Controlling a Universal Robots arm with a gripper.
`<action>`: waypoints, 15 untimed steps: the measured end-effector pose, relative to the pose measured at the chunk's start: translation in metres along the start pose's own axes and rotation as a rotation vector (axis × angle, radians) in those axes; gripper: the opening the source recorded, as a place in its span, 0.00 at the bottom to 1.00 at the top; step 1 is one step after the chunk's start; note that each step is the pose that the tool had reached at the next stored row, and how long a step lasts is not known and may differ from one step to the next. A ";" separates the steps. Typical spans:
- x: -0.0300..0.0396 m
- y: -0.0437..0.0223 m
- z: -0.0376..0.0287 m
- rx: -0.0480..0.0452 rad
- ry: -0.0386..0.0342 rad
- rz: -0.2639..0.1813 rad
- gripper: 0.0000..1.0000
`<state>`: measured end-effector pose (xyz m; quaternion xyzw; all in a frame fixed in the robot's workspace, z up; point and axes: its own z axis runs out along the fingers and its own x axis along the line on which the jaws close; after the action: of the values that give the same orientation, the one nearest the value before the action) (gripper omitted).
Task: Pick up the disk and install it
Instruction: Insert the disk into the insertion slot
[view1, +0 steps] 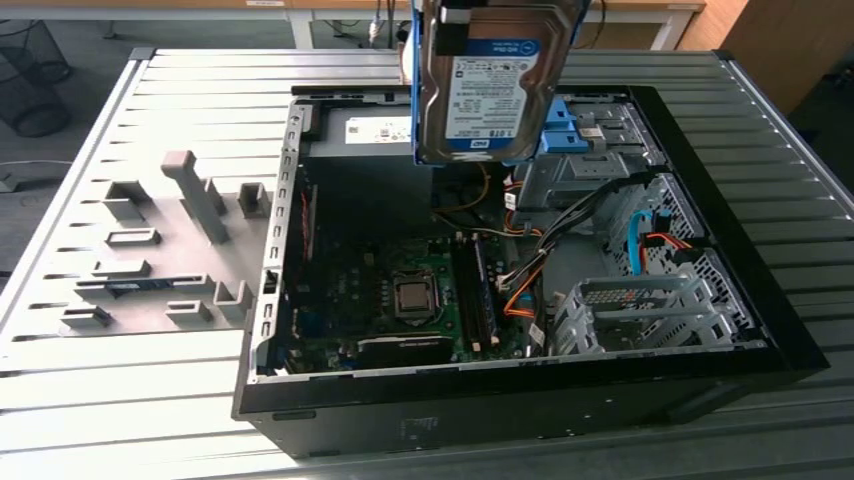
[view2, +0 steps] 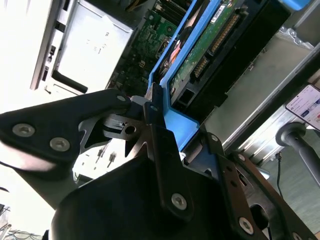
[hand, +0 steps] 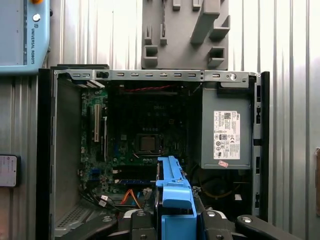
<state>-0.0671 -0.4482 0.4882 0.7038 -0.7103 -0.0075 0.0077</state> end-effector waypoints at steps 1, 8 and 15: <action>0.0026 0.0000 0.0001 0.0001 -0.0001 0.000 0.37; 0.0312 0.0000 0.0019 0.0025 -0.0003 0.000 0.37; 0.0433 -0.0008 0.0037 0.0164 -0.0004 0.000 0.37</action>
<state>-0.0668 -0.4915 0.4845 0.7039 -0.7103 -0.0019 0.0018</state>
